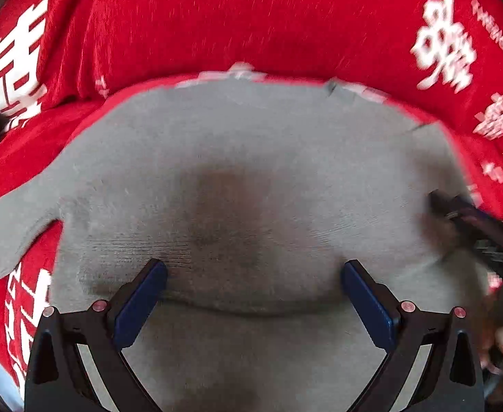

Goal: Fold small clothes
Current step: 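Carry the cuff across the sweater body and open the right gripper, then move the left gripper toward the other sleeve cuff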

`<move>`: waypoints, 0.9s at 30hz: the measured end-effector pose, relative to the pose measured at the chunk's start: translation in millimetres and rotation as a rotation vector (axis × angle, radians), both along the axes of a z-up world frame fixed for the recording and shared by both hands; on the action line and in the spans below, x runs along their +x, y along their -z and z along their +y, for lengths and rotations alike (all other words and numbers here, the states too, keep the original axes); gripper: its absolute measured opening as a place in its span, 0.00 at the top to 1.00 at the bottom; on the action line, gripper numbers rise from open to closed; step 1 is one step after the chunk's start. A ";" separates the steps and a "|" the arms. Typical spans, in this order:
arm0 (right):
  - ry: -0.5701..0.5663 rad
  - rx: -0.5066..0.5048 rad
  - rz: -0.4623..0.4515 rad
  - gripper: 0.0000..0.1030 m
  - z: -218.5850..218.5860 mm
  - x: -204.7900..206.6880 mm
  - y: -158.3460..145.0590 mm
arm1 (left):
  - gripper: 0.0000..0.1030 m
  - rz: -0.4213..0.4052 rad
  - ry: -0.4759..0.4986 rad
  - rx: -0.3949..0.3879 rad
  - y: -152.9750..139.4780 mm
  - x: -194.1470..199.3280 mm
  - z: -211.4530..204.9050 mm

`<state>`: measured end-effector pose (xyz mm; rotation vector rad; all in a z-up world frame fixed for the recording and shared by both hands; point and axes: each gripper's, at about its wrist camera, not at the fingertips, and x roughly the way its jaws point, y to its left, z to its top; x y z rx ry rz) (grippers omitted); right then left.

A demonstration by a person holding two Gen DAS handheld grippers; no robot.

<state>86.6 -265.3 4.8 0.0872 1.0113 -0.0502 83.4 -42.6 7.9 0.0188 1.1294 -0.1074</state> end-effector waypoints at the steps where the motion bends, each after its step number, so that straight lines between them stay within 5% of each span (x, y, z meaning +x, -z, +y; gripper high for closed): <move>1: -0.001 -0.030 0.018 0.42 5.2 3.7 -1.9 | 0.01 -0.026 0.005 0.013 -1.1 -0.7 0.0; 5: 0.035 -0.067 -0.060 0.42 11.8 9.8 -18.7 | 0.01 -0.028 -0.011 -0.027 -7.1 1.7 3.9; 11: 0.085 -0.034 0.081 0.41 -1.5 63.7 9.9 | 0.01 -0.021 -0.027 0.017 3.5 15.1 -0.9; 22: 0.064 0.023 0.132 0.14 -18.2 130.4 27.1 | 0.01 -0.073 -0.018 0.024 2.7 12.8 -0.9; 27: 0.069 0.094 0.082 0.14 -21.0 101.0 3.1 | 0.01 -0.060 -0.030 0.038 -4.0 11.9 -1.0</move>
